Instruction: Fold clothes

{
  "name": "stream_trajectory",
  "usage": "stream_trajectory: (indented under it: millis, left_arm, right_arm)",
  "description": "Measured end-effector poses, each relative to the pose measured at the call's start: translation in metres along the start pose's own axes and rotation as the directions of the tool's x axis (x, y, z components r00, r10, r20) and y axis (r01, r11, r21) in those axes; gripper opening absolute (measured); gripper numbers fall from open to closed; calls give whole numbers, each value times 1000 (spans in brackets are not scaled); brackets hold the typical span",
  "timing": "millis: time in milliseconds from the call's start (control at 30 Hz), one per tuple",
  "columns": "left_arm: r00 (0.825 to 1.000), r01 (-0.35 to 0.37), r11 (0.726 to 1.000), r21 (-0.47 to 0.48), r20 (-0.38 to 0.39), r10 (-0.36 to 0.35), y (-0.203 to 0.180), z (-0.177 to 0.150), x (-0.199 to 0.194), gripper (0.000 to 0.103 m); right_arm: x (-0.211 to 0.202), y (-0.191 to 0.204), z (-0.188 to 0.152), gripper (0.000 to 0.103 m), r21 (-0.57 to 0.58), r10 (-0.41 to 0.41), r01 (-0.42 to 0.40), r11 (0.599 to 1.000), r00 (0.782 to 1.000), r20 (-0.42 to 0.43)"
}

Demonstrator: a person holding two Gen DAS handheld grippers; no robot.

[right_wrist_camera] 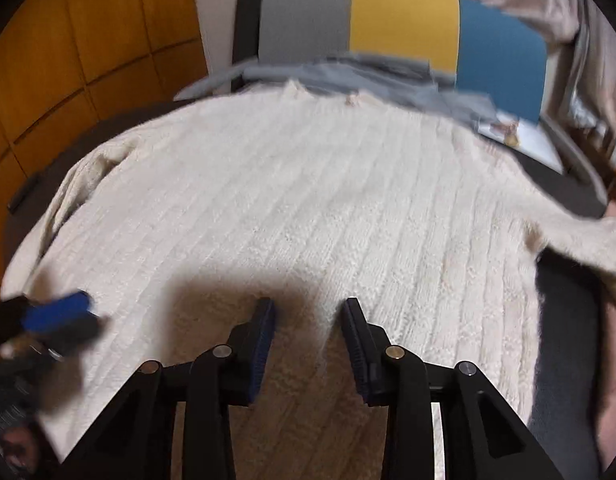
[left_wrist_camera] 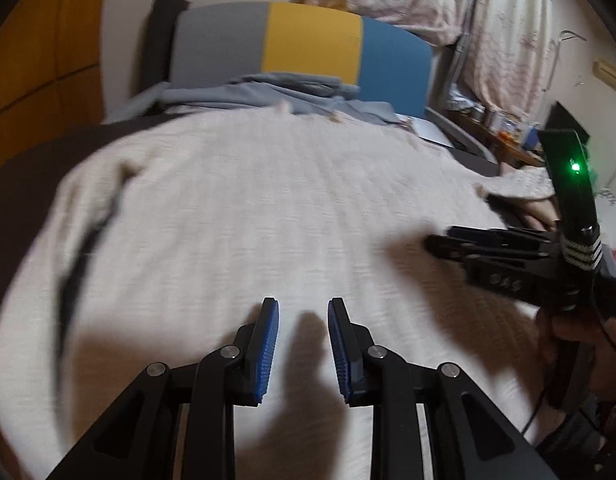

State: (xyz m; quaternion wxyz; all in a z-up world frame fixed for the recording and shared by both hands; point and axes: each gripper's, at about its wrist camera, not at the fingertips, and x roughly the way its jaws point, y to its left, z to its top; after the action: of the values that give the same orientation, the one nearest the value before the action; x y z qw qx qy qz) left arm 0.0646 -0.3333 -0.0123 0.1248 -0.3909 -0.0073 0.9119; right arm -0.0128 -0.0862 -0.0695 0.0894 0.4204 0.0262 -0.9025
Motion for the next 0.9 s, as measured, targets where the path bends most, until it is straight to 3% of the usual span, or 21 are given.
stream_trajectory:
  millis: [167, 333, 433, 500, 700, 800, 867, 900]
  left_arm:
    - [994, -106, 993, -55, -14, 106, 49, -14, -32, 26]
    - [978, -208, 974, -88, -44, 205, 98, -40, -63, 33]
    - [972, -230, 966, -121, -85, 221, 118, -49, -62, 35]
    - [975, -215, 964, -153, -96, 202, 123, -51, -55, 37]
    - [958, -281, 957, -78, -77, 275, 106, -54, -47, 45]
    - [962, -271, 957, -104, -71, 265, 108, -56, -47, 45]
    - [960, -277, 954, -110, -75, 270, 112, -53, -45, 40]
    - [955, -291, 952, -98, -79, 285, 112, -52, -45, 29]
  right_arm:
    - [0, -5, -3, 37, 14, 5, -5, 1000, 1000, 11]
    - [-2, 0, -3, 39, 18, 6, -7, 1000, 1000, 19]
    - [0, -2, -2, 39, 22, 10, -10, 1000, 1000, 21]
    - [0, -2, -2, 39, 22, 9, -9, 1000, 1000, 23]
    - [0, -3, -3, 39, 31, 17, -18, 999, 1000, 26]
    - [0, -3, -3, 39, 30, 15, -16, 999, 1000, 26]
    - [-1, -2, -3, 39, 26, 11, -12, 1000, 1000, 26]
    - [-1, -2, -2, 39, 26, 11, -12, 1000, 1000, 26]
